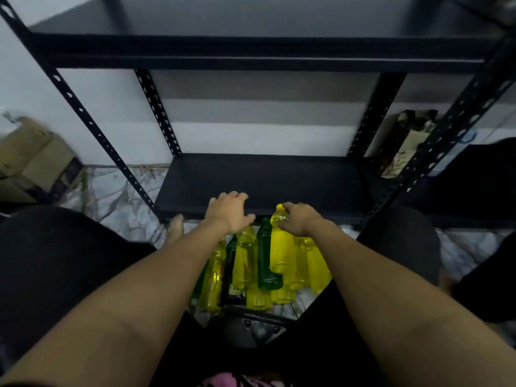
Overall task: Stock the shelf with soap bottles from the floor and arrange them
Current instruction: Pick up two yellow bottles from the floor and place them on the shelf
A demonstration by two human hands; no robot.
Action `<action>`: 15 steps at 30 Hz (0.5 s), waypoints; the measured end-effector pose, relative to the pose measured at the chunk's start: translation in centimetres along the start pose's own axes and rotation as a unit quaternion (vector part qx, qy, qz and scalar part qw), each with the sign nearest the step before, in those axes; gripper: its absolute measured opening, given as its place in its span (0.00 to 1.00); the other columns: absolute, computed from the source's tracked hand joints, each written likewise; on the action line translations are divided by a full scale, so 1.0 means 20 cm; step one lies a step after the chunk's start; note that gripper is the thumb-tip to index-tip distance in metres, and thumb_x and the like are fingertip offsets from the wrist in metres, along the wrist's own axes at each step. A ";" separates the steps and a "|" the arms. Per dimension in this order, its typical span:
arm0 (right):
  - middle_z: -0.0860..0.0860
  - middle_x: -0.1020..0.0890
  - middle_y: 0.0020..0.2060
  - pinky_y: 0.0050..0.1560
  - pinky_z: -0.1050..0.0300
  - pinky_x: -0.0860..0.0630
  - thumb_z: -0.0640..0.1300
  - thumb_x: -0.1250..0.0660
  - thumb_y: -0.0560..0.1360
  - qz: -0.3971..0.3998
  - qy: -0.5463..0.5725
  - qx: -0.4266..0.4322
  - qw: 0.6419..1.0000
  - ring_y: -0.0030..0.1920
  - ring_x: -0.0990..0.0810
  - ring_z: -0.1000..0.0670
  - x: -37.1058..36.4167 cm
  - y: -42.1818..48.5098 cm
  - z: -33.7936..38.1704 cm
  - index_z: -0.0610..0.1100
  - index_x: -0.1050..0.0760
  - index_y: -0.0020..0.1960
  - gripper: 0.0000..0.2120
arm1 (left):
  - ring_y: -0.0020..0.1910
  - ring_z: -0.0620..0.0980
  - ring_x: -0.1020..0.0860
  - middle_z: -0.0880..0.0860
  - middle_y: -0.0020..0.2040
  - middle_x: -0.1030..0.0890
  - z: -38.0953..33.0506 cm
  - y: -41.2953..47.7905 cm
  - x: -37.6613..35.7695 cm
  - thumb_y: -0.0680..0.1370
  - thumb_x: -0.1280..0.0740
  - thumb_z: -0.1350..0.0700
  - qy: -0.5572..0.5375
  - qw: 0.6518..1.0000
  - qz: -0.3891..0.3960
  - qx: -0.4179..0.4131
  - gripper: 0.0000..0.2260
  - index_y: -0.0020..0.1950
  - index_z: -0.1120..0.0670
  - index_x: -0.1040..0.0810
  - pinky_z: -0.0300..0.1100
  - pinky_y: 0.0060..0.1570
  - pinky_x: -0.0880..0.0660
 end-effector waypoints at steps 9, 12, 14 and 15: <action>0.38 0.28 0.69 0.67 0.47 0.30 0.56 0.34 0.78 0.033 0.020 -0.032 0.999 0.69 0.29 0.37 -0.13 0.14 -0.04 0.49 0.44 0.80 0.35 | 0.68 0.59 0.30 0.55 0.71 0.28 0.23 0.16 -0.29 0.78 0.36 0.39 -0.037 0.996 0.075 0.028 0.29 0.75 0.52 0.33 0.55 0.64 0.31; 0.37 0.27 0.69 0.63 0.49 0.30 0.56 0.35 0.79 0.066 0.012 -0.053 0.996 0.67 0.28 0.37 -0.24 0.24 -0.11 0.49 0.47 0.81 0.36 | 0.67 0.60 0.29 0.57 0.70 0.27 0.28 0.26 -0.45 0.78 0.36 0.39 -0.052 0.992 0.114 0.031 0.28 0.74 0.53 0.32 0.52 0.61 0.28; 0.37 0.29 0.70 0.63 0.50 0.30 0.56 0.35 0.79 0.084 0.028 -0.071 0.994 0.68 0.28 0.37 -0.32 0.31 -0.17 0.48 0.46 0.81 0.36 | 0.67 0.60 0.28 0.57 0.72 0.28 0.33 0.31 -0.57 0.78 0.36 0.39 -0.065 0.988 0.136 0.042 0.29 0.75 0.51 0.33 0.51 0.60 0.27; 0.37 0.28 0.70 0.62 0.49 0.29 0.55 0.34 0.79 0.091 0.045 -0.078 0.992 0.67 0.27 0.37 -0.36 0.34 -0.19 0.48 0.47 0.81 0.36 | 0.67 0.60 0.28 0.57 0.72 0.29 0.35 0.33 -0.64 0.78 0.36 0.38 -0.069 0.985 0.151 0.047 0.30 0.77 0.51 0.35 0.51 0.61 0.27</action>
Point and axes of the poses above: each hand's wrist, its own y-axis towards the middle knuckle, its own x-axis out of the back of the hand, z = x × y, the point moved 10 cm from there along y, towards the middle knuckle
